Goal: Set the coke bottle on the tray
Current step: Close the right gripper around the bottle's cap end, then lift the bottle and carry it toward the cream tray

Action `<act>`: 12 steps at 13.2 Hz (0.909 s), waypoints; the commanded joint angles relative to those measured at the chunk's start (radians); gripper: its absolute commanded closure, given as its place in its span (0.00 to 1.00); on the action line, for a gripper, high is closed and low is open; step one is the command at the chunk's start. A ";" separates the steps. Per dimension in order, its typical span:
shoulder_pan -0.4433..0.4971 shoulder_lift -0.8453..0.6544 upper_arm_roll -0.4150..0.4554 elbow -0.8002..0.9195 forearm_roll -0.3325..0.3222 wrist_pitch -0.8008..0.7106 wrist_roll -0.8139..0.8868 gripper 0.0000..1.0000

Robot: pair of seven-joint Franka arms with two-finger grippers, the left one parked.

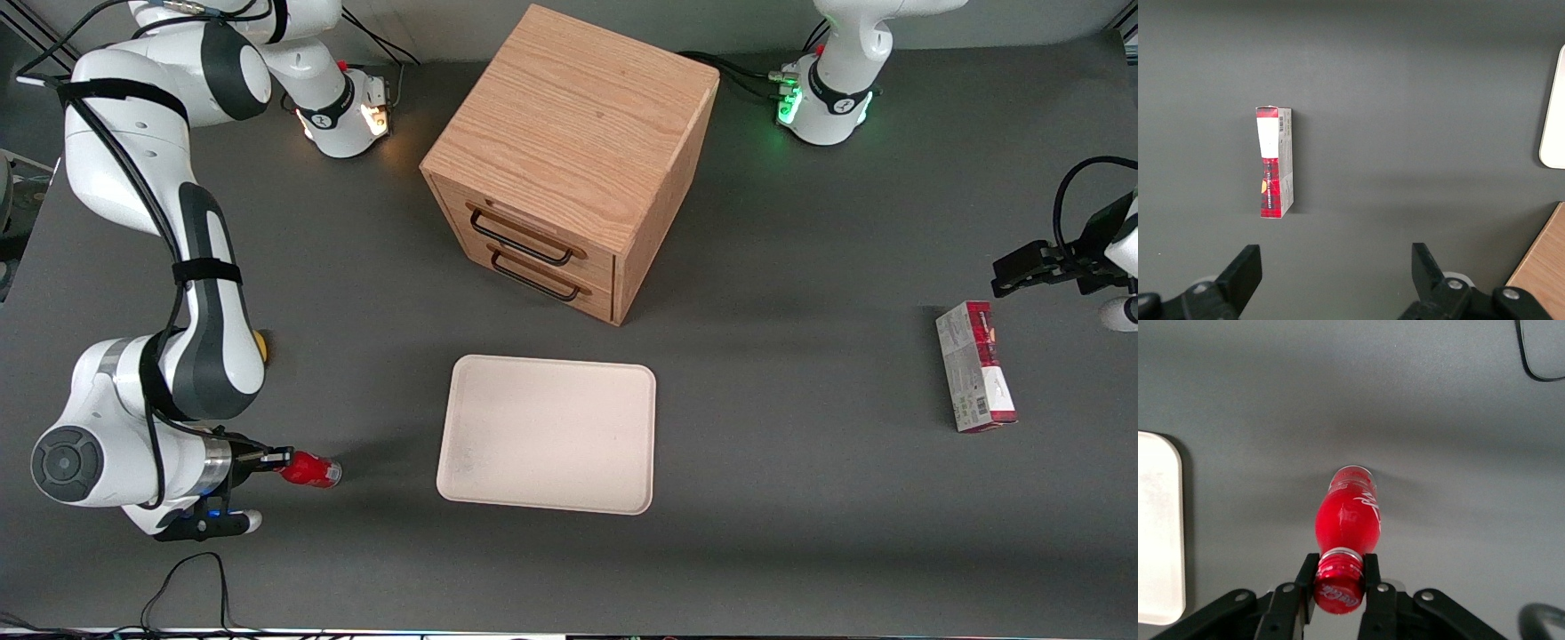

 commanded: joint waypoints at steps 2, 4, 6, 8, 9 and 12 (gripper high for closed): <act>0.007 -0.211 0.002 -0.045 -0.002 -0.250 0.019 1.00; 0.005 -0.387 -0.002 -0.207 -0.005 -0.269 0.012 1.00; 0.005 -0.641 -0.011 -0.489 -0.028 -0.217 -0.020 1.00; 0.005 -0.878 -0.011 -0.730 -0.028 -0.169 -0.027 1.00; 0.008 -0.956 -0.011 -0.795 -0.029 -0.174 -0.038 1.00; 0.010 -1.011 -0.010 -0.825 -0.040 -0.206 -0.038 1.00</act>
